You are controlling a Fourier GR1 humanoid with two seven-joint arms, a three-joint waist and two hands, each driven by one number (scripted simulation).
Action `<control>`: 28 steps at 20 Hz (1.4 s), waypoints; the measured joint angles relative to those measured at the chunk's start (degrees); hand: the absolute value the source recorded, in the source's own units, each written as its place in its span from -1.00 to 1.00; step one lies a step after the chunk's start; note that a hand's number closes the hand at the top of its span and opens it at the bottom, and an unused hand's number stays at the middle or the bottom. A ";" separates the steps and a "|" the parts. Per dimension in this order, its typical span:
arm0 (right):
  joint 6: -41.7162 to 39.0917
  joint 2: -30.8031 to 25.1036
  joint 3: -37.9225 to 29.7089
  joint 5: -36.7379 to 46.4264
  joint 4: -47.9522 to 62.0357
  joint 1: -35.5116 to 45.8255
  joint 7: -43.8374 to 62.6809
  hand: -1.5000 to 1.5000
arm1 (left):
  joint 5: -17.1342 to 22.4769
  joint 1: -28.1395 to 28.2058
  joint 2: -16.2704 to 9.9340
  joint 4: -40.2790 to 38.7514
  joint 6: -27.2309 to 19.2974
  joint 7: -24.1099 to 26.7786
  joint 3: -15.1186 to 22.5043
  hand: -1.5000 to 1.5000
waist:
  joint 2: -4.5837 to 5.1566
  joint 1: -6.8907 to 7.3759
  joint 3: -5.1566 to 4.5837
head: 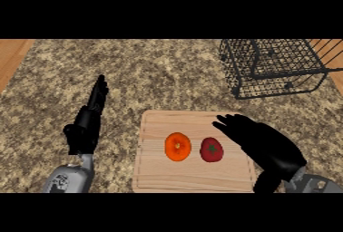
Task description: Pick the tomato from the cutting board and place it in the tiered basket
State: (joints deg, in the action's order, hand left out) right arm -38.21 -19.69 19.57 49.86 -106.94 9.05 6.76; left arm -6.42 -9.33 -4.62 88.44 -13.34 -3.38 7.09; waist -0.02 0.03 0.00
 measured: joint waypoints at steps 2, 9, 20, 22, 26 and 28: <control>-0.25 0.64 -0.19 0.78 0.50 -0.18 -0.86 -1.00 | -0.37 0.29 0.61 -1.01 0.20 1.45 -0.14 0.00 | 0.02 -0.01 0.01; -0.35 4.55 0.41 3.69 4.90 1.25 -1.31 -1.00 | -1.18 -0.26 1.17 0.43 1.21 -0.46 -0.73 0.00 | 0.02 0.04 0.01; 1.24 7.75 0.73 8.48 9.77 1.23 -2.93 -1.00 | -1.78 0.57 1.93 0.66 2.65 0.30 -2.21 0.00 | 0.02 0.03 0.01; 2.64 8.24 1.21 9.26 10.82 0.44 -3.61 -1.00 | -2.08 -0.48 2.24 0.26 2.51 -0.04 -2.38 0.00 | 0.01 0.00 -0.01; 4.72 10.25 1.78 10.67 13.75 0.54 -4.21 -1.00 | -2.06 1.31 2.43 -0.26 3.21 2.13 -2.43 0.00 | 0.01 0.04 0.00; 5.30 10.26 1.67 11.21 14.04 -0.11 -5.07 -1.00 | -1.88 0.97 2.00 -0.13 3.84 1.55 -3.18 0.00 | 0.02 0.02 0.00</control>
State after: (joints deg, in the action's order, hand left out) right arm -32.91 -9.43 21.23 61.07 -92.90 8.94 1.69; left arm -8.31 -8.35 -2.62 88.31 -9.50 -1.83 3.91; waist 0.00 0.05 0.00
